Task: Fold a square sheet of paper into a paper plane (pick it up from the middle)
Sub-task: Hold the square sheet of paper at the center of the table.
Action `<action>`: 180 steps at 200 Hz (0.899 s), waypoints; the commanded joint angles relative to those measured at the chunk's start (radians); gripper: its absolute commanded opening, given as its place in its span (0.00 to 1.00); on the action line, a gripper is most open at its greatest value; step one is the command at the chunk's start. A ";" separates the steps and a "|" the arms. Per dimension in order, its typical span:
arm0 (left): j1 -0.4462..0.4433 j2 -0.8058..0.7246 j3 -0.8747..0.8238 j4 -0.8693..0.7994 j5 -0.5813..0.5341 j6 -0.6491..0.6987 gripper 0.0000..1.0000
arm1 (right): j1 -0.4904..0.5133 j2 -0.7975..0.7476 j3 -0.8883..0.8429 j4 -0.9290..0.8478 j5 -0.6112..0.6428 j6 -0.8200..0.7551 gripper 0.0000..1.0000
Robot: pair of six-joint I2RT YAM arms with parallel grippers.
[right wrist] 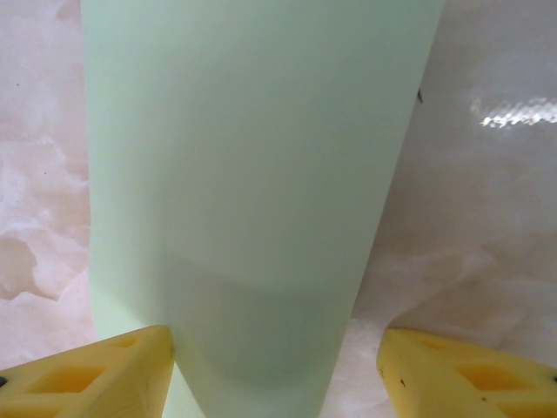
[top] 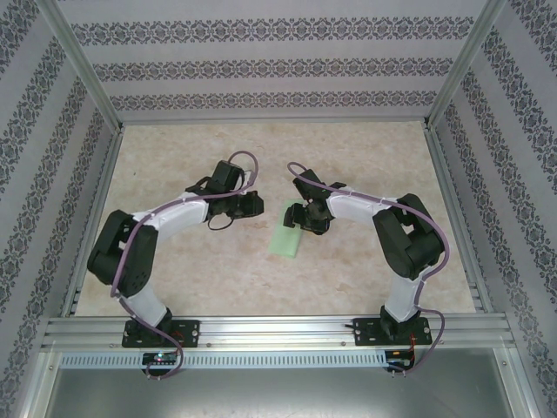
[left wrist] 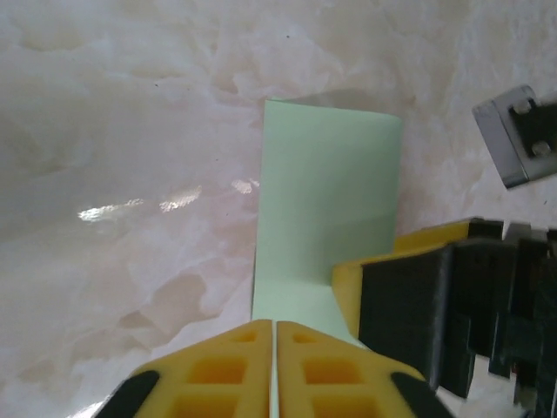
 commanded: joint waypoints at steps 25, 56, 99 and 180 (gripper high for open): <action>-0.053 0.100 0.091 0.030 0.074 -0.003 0.00 | 0.003 0.085 -0.021 -0.024 0.045 0.010 0.66; -0.066 0.155 0.115 0.032 0.073 -0.021 0.00 | 0.008 0.093 -0.019 -0.025 0.047 0.011 0.66; -0.077 0.208 0.125 0.050 0.072 -0.038 0.00 | 0.010 0.091 -0.025 -0.022 0.052 0.017 0.67; -0.086 0.271 0.127 0.098 0.124 -0.054 0.00 | 0.014 0.098 -0.023 -0.021 0.050 0.016 0.67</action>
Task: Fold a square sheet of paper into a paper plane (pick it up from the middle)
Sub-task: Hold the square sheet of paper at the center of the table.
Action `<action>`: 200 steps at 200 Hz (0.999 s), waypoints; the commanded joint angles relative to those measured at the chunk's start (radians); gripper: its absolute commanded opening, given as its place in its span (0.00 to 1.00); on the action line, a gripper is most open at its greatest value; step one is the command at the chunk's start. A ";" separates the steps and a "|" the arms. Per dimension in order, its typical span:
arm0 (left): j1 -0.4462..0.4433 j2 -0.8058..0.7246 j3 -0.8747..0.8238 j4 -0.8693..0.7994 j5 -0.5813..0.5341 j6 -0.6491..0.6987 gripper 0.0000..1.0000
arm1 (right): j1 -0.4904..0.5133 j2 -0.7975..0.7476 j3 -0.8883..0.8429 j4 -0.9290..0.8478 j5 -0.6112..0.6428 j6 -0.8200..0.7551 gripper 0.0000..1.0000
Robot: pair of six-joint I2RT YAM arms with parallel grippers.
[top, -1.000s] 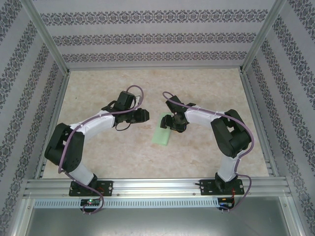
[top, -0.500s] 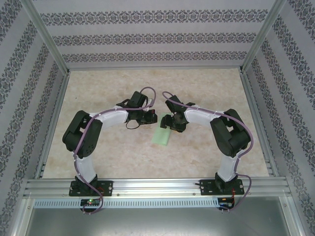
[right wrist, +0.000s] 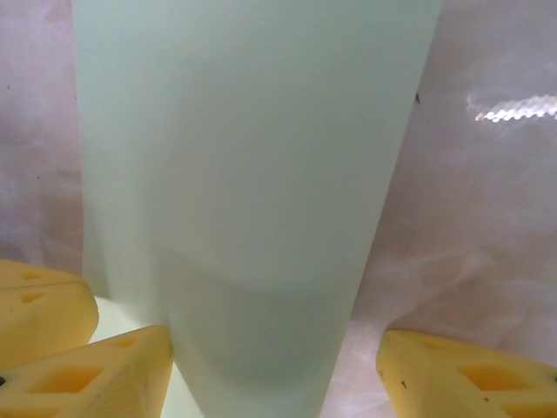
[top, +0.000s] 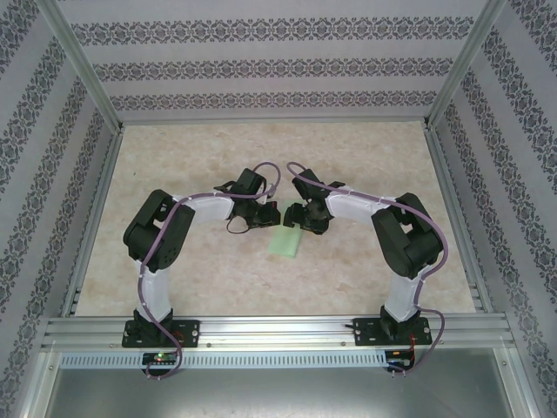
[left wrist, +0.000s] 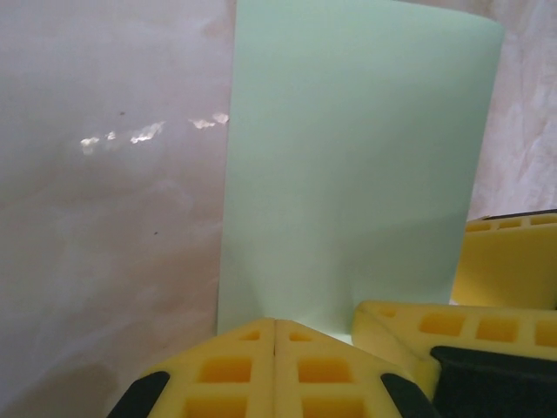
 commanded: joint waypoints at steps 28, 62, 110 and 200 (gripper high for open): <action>-0.018 0.034 0.030 0.040 0.031 -0.011 0.00 | 0.014 0.090 -0.037 -0.002 0.041 0.010 0.67; -0.018 0.049 0.036 -0.020 -0.002 0.023 0.00 | 0.016 0.087 -0.034 0.004 0.034 0.010 0.67; -0.020 0.072 0.027 -0.051 -0.012 0.055 0.00 | 0.015 -0.042 -0.040 0.059 0.015 0.012 0.74; -0.021 0.081 0.030 -0.080 -0.033 0.081 0.00 | -0.044 -0.237 -0.230 0.483 -0.245 0.159 0.32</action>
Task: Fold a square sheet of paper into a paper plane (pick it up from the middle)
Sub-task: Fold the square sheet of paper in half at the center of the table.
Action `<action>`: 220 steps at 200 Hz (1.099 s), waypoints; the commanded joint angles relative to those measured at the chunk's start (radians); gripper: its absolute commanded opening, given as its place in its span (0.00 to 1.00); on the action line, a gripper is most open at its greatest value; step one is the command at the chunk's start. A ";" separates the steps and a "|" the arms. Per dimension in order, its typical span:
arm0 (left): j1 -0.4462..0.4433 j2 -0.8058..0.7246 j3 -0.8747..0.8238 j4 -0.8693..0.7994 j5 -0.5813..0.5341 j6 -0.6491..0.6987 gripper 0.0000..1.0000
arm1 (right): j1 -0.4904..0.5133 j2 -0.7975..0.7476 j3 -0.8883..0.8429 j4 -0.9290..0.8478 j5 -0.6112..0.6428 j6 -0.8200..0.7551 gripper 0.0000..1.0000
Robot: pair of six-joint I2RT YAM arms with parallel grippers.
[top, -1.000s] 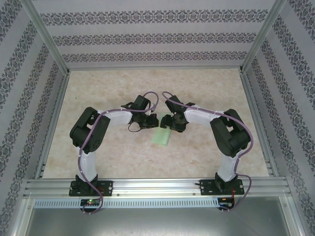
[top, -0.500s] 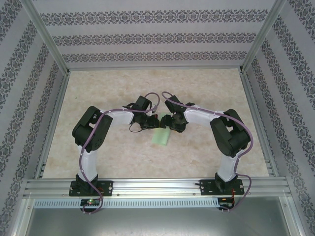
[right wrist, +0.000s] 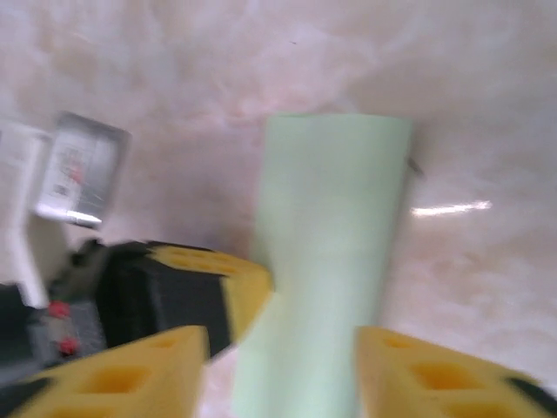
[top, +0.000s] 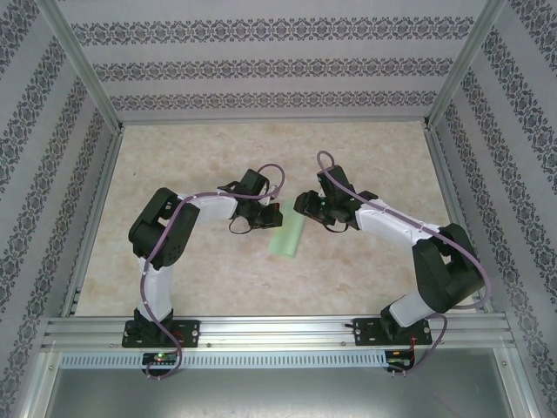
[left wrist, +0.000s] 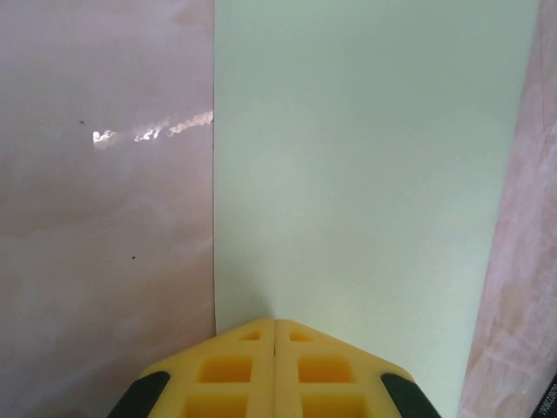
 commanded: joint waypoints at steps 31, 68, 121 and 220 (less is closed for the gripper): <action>-0.010 0.046 0.004 -0.062 -0.037 0.030 0.00 | 0.028 0.162 -0.013 0.261 -0.157 0.099 0.16; -0.011 0.046 0.006 -0.072 -0.038 0.034 0.00 | 0.016 0.204 -0.057 0.303 -0.189 0.099 0.15; -0.012 0.050 0.004 -0.077 -0.038 0.038 0.00 | -0.001 0.228 -0.127 0.328 -0.192 0.067 0.18; -0.012 0.055 -0.001 -0.090 -0.036 0.051 0.00 | -0.007 0.223 -0.129 0.260 -0.198 0.029 0.22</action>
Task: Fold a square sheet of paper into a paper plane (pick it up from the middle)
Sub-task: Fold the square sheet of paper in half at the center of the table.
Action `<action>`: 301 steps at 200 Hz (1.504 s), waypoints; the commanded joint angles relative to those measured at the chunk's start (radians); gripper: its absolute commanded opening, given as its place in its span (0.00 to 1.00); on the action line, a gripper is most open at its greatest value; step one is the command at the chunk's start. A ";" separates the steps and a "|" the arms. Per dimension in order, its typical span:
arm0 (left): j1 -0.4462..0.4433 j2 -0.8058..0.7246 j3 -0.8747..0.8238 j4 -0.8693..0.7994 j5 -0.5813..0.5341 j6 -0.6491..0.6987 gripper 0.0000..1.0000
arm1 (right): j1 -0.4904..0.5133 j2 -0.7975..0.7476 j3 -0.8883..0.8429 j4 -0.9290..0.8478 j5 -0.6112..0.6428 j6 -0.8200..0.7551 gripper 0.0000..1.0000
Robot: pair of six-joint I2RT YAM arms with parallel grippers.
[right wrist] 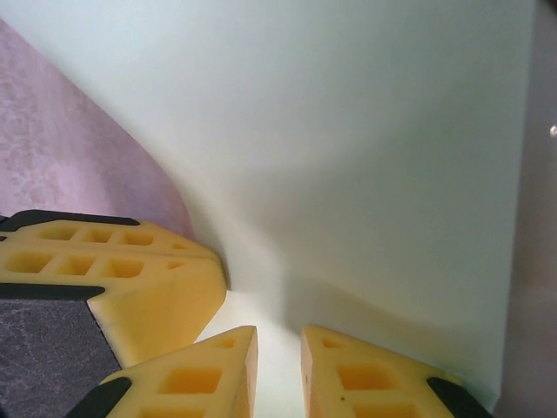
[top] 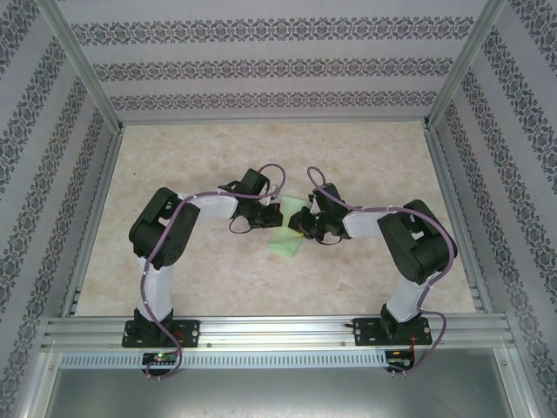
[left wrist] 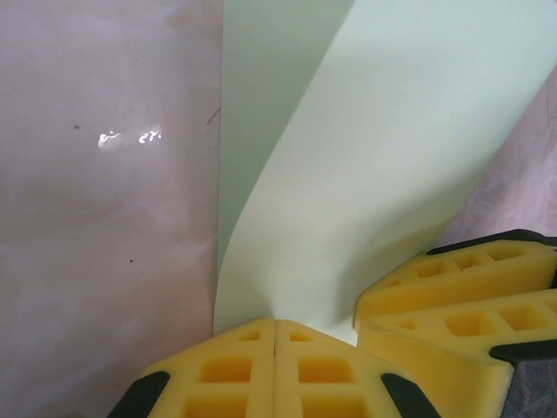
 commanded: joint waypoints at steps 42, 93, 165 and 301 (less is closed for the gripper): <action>-0.010 0.050 -0.006 -0.078 -0.031 0.034 0.00 | 0.031 -0.087 0.085 -0.192 0.040 -0.077 0.21; -0.011 0.048 -0.003 -0.080 -0.032 0.034 0.00 | 0.046 -0.051 -0.016 -0.078 0.030 -0.014 0.20; -0.010 0.050 -0.003 -0.084 -0.028 0.036 0.00 | 0.047 -0.091 -0.046 -0.080 0.032 -0.016 0.20; -0.011 0.047 0.001 -0.095 -0.030 0.042 0.00 | 0.094 -0.053 -0.076 -0.032 0.005 0.006 0.20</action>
